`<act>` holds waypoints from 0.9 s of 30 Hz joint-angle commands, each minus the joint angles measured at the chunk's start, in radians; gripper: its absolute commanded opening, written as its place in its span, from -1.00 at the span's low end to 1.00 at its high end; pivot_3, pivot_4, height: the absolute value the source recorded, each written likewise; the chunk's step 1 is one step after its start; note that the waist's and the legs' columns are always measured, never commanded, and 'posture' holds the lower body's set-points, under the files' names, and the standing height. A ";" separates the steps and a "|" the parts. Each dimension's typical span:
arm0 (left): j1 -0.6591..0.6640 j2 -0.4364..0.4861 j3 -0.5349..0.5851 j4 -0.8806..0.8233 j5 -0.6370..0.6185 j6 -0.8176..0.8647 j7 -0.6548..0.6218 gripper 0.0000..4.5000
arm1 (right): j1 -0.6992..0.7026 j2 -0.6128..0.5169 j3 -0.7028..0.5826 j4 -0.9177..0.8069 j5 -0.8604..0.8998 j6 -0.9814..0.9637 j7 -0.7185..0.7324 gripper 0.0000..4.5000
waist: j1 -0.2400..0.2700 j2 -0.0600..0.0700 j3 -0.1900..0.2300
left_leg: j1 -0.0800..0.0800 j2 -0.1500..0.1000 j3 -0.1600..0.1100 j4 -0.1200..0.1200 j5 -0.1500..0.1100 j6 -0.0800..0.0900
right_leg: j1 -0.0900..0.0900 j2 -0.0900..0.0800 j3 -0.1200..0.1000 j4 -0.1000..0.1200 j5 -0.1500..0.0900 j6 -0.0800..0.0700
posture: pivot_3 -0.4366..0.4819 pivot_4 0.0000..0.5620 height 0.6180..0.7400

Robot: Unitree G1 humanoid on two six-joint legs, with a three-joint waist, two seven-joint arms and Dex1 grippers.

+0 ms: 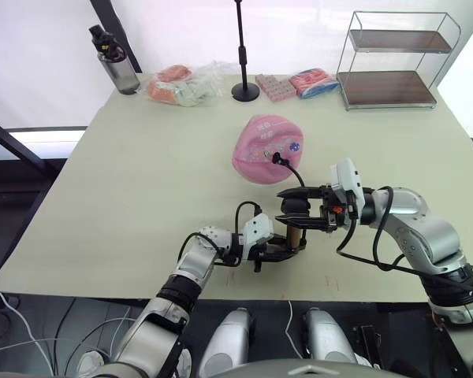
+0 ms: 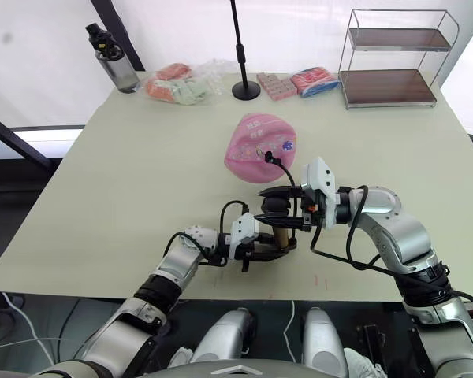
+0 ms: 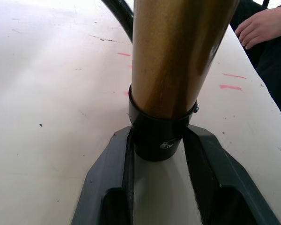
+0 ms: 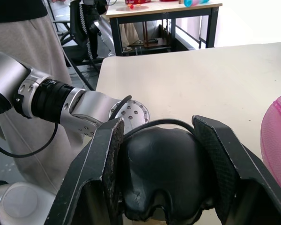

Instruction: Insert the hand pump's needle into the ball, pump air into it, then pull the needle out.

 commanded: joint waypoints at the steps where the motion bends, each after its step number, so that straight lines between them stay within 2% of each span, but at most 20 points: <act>1: 0.012 -0.001 -0.022 -0.019 0.021 -0.013 0.015 0.25 | 0.004 -0.002 -0.015 -0.032 0.002 -0.005 -0.002 -0.19 | 0.000 0.000 0.000 | 0.000 0.000 0.000 0.000 0.000 0.000 | 0.000 0.000 0.000 0.000 0.000 0.000 | -0.05 -0.47 1.00; 20: 0.005 -0.017 -0.022 0.008 0.038 -0.020 0.081 0.25 | 0.004 -0.013 -0.029 -0.047 0.010 0.003 -0.004 -0.19 | 0.000 0.000 0.000 | 0.000 0.000 0.000 0.000 0.000 0.000 | 0.000 0.000 -0.001 0.000 0.000 -0.001 | -0.05 -0.47 1.00; 24: 0.017 -0.018 -0.023 -0.002 0.038 -0.009 0.096 -0.47 | 0.006 -0.012 -0.030 -0.049 0.010 0.004 -0.007 -0.19 | 0.000 0.000 0.000 | 0.000 0.000 -0.001 0.000 0.000 0.000 | 0.000 0.000 -0.001 0.000 0.000 -0.001 | -0.05 -0.47 1.00; 27: 0.027 -0.015 -0.026 -0.010 0.039 -0.008 0.100 -0.52 | 0.009 -0.012 -0.031 -0.054 0.011 0.006 -0.011 -0.19 | 0.000 0.000 0.000 | 0.000 0.000 0.000 0.000 0.000 0.000 | 0.000 0.000 -0.001 0.000 0.000 -0.001 | -0.05 -0.47 1.00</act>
